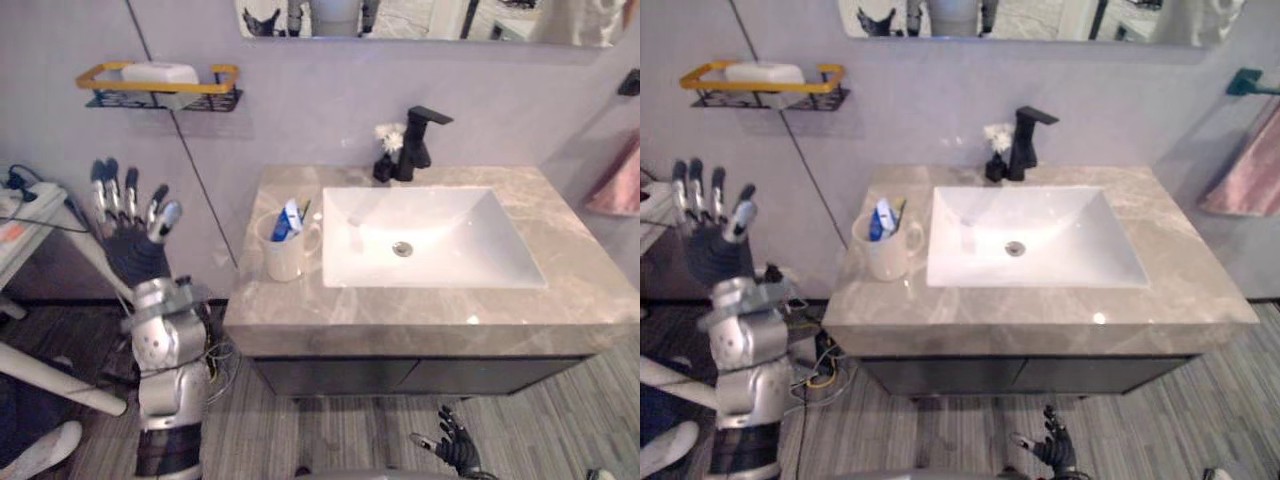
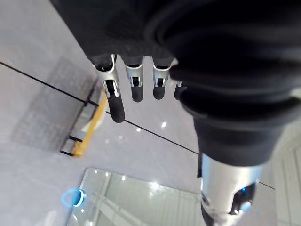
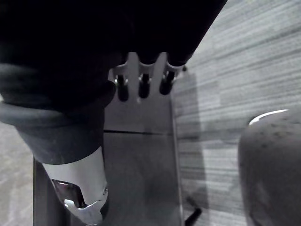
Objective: Organize washtable
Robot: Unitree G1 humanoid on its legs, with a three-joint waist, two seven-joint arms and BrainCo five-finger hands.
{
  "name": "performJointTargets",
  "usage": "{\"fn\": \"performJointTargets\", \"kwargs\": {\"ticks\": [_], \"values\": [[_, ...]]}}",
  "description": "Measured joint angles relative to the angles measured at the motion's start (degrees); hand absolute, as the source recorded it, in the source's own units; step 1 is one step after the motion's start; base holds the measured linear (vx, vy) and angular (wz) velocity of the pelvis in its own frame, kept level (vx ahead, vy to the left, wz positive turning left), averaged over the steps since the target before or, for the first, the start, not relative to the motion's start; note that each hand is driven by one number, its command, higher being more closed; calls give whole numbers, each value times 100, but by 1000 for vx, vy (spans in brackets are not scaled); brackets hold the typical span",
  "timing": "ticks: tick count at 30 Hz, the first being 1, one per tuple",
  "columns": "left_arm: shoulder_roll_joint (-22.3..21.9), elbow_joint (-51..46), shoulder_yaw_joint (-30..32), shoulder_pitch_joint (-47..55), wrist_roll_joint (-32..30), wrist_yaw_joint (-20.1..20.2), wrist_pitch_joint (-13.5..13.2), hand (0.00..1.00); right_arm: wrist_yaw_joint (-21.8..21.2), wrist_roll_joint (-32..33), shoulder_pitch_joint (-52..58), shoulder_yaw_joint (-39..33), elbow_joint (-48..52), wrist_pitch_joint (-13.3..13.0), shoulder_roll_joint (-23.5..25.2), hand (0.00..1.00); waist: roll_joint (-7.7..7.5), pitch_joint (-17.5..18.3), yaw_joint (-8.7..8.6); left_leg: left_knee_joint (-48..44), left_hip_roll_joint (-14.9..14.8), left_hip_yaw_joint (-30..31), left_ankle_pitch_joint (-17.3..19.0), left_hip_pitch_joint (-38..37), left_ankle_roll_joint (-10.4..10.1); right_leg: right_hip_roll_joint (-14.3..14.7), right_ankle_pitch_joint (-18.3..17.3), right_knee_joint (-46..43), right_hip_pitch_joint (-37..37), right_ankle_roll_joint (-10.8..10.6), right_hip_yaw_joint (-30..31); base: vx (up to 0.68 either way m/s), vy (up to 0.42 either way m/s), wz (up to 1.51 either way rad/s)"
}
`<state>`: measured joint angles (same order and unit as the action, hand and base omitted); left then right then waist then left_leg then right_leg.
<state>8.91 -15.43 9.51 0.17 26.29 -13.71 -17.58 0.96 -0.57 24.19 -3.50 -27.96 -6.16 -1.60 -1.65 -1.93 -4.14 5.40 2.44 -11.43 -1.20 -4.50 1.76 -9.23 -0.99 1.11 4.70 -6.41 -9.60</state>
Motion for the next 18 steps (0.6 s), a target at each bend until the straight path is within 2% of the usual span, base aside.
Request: {"fn": "performJointTargets", "kwargs": {"ticks": [2, 6, 9, 10, 18], "values": [[-92, 16, -13, 315, -4, 134, 114, 0, -5, 0, -72, 16, -161, 4, 9, 0, 3, -5, 45, 0, -1, 52, 5, 28, -42, -2, 0, -1, 3, 0, -85, -36, -4, 11], [-105, 91, -102, 572, -11, 282, 170, 0, -2, 0, -144, 28, -250, 16, 9, 0, -2, -10, 61, 3, -7, 63, -25, 25, -21, 2, -2, 2, 12, 5, -110, -6, -1, 2], [-109, 316, -394, 671, -11, 447, 283, 0, -3, -1, -160, 129, -251, 15, 3, 0, -20, -20, 148, 3, -13, 72, -34, 20, -25, 8, -2, 8, 20, 6, -129, 0, 0, 0], [-110, 380, -543, 722, -16, 539, 326, 100, -3, -2, -185, 180, -255, 15, 3, 0, -36, -28, 176, 4, -15, 83, -40, 21, -28, 12, -2, 10, 23, 6, -139, 0, 0, 0], [-176, 722, -1092, 1043, -177, 880, 491, 100, -5, -20, -319, 404, -261, 15, 16, 0, -110, -63, 188, 11, -18, 170, -47, -19, -24, 20, -16, 71, 143, 29, -250, 1, -7, 6]]}}
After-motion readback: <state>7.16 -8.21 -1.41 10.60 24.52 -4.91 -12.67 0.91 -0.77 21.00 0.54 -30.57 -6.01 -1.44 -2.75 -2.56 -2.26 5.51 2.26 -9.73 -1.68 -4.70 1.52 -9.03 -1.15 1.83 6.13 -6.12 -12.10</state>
